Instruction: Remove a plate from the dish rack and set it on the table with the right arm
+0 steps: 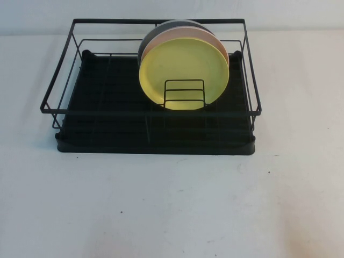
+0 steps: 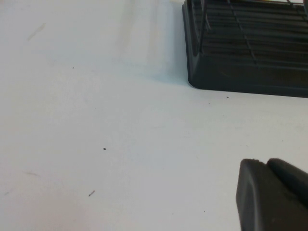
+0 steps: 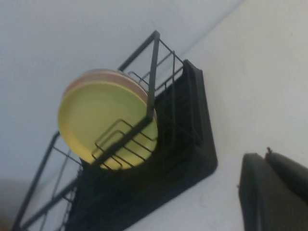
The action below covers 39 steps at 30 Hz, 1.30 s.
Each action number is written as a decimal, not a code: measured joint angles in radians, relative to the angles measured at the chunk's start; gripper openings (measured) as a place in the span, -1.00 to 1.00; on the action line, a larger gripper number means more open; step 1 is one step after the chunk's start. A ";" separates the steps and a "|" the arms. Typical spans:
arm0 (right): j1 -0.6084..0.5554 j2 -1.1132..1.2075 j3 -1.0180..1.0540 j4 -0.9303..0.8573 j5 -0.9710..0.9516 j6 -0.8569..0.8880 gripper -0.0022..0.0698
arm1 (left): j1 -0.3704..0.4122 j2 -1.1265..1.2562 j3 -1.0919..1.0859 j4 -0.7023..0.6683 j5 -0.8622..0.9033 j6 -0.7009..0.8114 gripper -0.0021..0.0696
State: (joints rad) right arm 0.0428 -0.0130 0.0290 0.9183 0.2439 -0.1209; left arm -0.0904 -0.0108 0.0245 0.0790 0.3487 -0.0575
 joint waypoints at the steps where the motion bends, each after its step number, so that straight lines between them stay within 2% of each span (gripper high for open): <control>1: 0.000 0.000 0.000 0.043 -0.022 0.000 -0.99 | 0.000 0.000 0.000 0.000 0.000 0.000 -0.95; 6: 0.000 0.000 -0.002 0.115 -0.016 -0.017 -0.99 | 0.000 0.000 0.000 0.000 0.000 0.000 -0.95; 12: 0.000 0.092 -0.157 0.102 0.130 -0.185 -0.99 | 0.000 0.000 0.000 0.000 0.000 0.000 -0.95; 19: 0.000 0.545 -0.444 -0.076 0.323 -0.292 -0.99 | 0.000 0.000 0.000 0.000 0.000 0.000 -0.95; 28: 0.002 1.056 -0.808 -0.050 0.360 -0.576 -0.99 | 0.000 0.000 0.000 0.000 0.000 0.000 -0.95; 39: 0.167 1.470 -1.227 -0.031 0.315 -0.732 -0.99 | 0.000 0.000 0.000 0.000 0.000 0.000 -0.95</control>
State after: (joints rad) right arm 0.2097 1.4569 -1.1984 0.8872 0.5587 -0.8526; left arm -0.0904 -0.0108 0.0245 0.0790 0.3487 -0.0575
